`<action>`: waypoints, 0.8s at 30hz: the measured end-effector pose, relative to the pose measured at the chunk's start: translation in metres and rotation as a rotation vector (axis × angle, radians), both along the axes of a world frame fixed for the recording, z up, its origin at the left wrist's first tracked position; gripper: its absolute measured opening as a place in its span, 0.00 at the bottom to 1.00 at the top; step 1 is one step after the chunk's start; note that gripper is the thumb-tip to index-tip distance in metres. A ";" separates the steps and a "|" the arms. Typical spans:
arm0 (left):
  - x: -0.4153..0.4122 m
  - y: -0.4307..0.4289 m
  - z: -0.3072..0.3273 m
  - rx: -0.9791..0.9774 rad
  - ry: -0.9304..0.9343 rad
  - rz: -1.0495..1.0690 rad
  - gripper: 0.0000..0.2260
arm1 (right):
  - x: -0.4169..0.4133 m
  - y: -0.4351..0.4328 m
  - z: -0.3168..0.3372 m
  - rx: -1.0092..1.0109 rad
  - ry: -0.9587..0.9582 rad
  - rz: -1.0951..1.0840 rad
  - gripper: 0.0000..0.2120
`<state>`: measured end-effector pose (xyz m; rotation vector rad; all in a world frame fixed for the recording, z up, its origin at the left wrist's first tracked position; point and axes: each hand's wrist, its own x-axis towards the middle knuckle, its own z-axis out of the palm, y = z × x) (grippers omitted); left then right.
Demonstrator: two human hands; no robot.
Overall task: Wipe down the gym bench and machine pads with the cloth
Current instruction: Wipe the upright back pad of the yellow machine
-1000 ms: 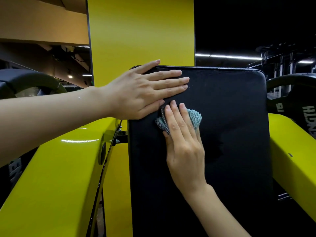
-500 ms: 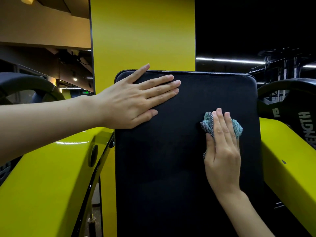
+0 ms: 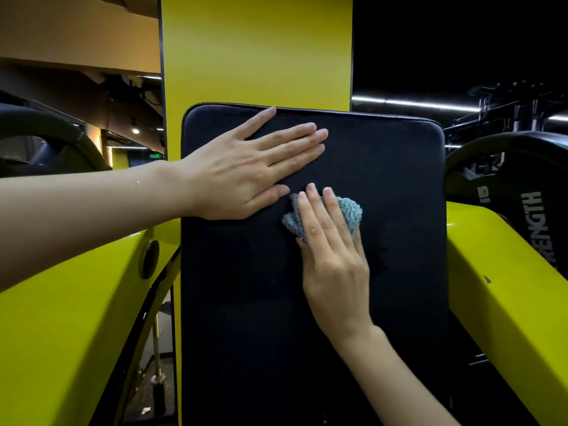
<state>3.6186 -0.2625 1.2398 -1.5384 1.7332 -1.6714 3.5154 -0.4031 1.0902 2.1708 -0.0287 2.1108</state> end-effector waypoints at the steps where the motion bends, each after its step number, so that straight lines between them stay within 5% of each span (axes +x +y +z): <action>1: -0.001 -0.003 -0.001 -0.001 0.000 -0.002 0.28 | -0.005 -0.008 -0.001 -0.004 0.015 -0.004 0.19; 16: -0.006 -0.011 0.001 0.025 -0.032 0.000 0.28 | -0.046 -0.082 -0.007 0.268 -0.086 -0.008 0.22; 24: -0.008 -0.014 0.001 0.041 -0.035 -0.013 0.28 | -0.013 -0.019 -0.006 0.039 -0.005 0.059 0.20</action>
